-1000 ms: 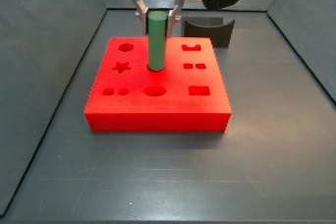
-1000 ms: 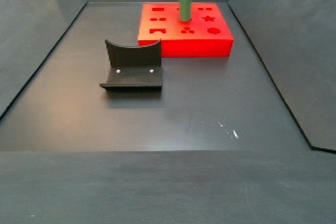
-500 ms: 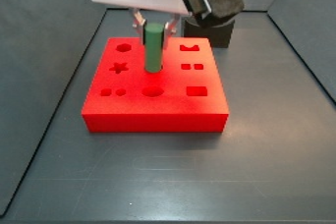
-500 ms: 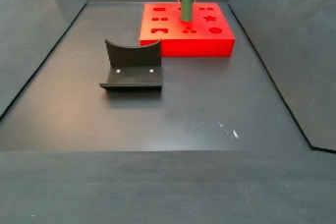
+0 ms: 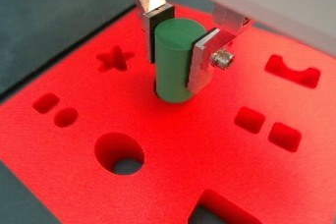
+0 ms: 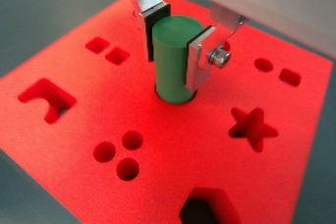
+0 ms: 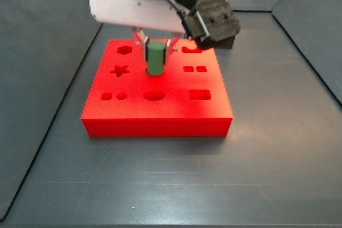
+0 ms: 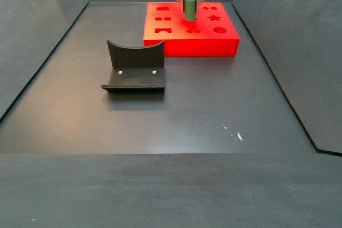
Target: Insert the round object.
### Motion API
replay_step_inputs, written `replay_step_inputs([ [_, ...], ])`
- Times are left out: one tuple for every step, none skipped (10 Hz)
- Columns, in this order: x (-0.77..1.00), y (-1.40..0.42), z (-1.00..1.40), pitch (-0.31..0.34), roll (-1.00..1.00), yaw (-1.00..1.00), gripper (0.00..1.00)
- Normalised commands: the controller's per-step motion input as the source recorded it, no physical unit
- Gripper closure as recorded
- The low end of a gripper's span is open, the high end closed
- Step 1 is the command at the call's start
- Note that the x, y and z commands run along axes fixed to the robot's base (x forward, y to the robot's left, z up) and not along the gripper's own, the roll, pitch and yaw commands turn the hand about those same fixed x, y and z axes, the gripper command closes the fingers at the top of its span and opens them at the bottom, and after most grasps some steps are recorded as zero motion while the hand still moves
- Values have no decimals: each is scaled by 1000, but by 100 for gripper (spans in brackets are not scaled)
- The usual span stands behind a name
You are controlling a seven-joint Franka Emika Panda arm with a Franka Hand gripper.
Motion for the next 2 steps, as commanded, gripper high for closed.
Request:
replay_step_inputs([
  [0,0,0,0,-20,0,100],
  [0,0,0,0,0,0,100],
])
